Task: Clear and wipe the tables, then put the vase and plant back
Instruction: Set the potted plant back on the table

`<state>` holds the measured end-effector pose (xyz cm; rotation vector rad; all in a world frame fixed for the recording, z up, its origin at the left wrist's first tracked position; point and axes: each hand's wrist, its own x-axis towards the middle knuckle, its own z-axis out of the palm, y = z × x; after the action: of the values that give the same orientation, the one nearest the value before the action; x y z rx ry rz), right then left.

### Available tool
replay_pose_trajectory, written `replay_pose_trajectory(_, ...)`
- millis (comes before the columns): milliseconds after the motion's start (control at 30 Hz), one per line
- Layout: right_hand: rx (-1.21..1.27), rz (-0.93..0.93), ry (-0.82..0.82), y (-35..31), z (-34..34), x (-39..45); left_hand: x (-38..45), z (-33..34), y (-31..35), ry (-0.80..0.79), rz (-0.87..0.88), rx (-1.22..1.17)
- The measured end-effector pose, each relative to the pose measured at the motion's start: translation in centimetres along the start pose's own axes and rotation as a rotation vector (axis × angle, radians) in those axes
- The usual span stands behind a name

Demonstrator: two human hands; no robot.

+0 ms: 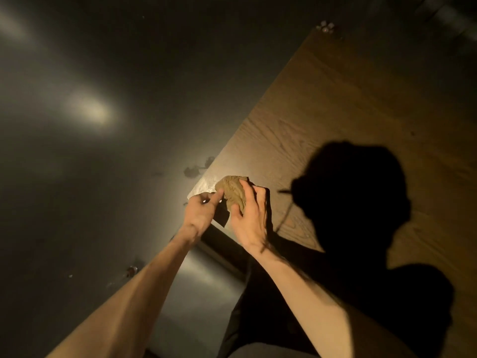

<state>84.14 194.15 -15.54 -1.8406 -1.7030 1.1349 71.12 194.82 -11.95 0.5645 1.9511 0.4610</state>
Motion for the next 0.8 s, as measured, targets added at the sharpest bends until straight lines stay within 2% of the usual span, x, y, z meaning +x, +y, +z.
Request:
replay_pose_trajectory(200,-0.164,0.042,-0.179,-0.9,-3.4,1.6,0.6,0.2,2.8,0.083,0.069,0.198)
replay_pose_trajectory(300,-0.091,0.098,-0.215,-1.1,-7.2,2.7,0.1,1.2,5.8,-0.053,0.098,0.192)
replay_pose_trajectory(367,-0.046,0.136,-0.175,-0.7,-11.0,3.8,-0.7,2.9,8.8,-0.136,0.152,0.217)
replay_pose_trajectory(567,0.067,0.223,-0.023,1.1,-23.9,5.6,-4.5,10.8,19.2,-0.245,0.357,0.323)
replay_pose_trajectory(800,0.282,0.298,0.201,5.7,-38.3,2.3,-13.3,23.2,28.2,-0.457,0.635,0.462)
